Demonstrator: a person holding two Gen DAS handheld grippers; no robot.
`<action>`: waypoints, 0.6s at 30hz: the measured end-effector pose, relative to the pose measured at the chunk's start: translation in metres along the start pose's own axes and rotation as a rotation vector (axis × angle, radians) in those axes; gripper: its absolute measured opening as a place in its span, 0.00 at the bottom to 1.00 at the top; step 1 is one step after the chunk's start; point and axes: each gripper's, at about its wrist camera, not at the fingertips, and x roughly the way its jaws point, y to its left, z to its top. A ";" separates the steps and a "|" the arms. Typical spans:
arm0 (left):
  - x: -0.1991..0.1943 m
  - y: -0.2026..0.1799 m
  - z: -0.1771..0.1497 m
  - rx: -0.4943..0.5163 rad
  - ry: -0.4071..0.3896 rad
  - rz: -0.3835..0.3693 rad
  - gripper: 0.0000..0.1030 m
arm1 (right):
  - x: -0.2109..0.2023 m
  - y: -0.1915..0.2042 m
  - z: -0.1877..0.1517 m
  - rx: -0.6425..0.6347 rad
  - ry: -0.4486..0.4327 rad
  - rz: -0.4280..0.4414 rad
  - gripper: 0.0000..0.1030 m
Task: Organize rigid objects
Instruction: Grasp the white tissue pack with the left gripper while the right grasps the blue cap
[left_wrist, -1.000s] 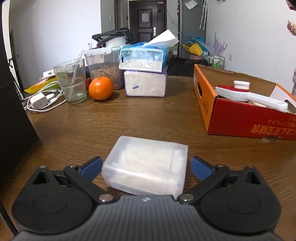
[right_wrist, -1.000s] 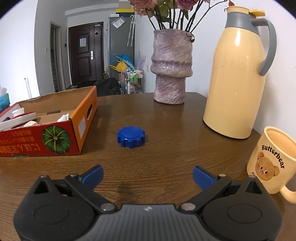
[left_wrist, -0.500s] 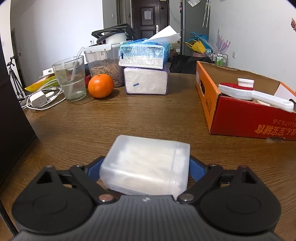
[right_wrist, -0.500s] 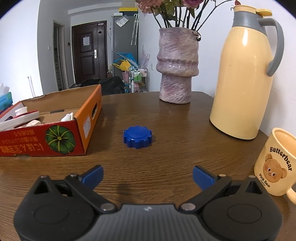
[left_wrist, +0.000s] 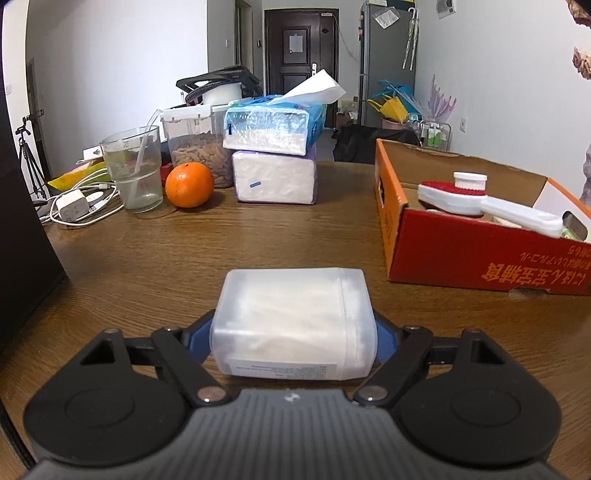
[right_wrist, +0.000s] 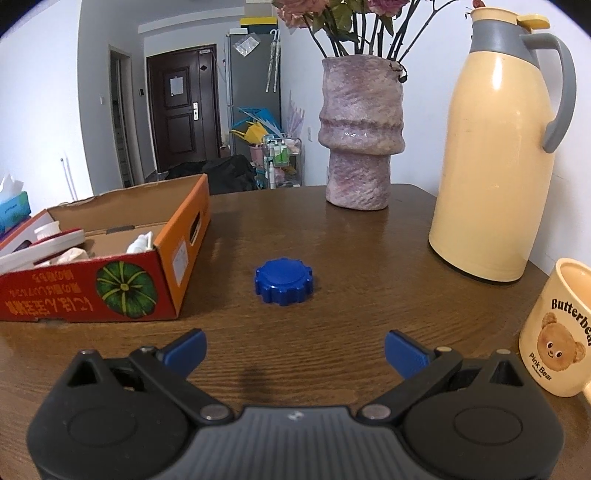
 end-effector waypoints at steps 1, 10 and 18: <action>-0.001 -0.001 0.000 -0.003 -0.004 -0.001 0.80 | 0.001 0.000 0.001 0.002 -0.001 0.002 1.00; -0.013 -0.016 0.002 -0.027 -0.038 -0.006 0.80 | 0.020 0.002 0.012 -0.003 0.000 0.000 1.00; -0.019 -0.025 0.004 -0.046 -0.063 -0.002 0.80 | 0.044 0.002 0.025 -0.015 0.000 -0.015 0.96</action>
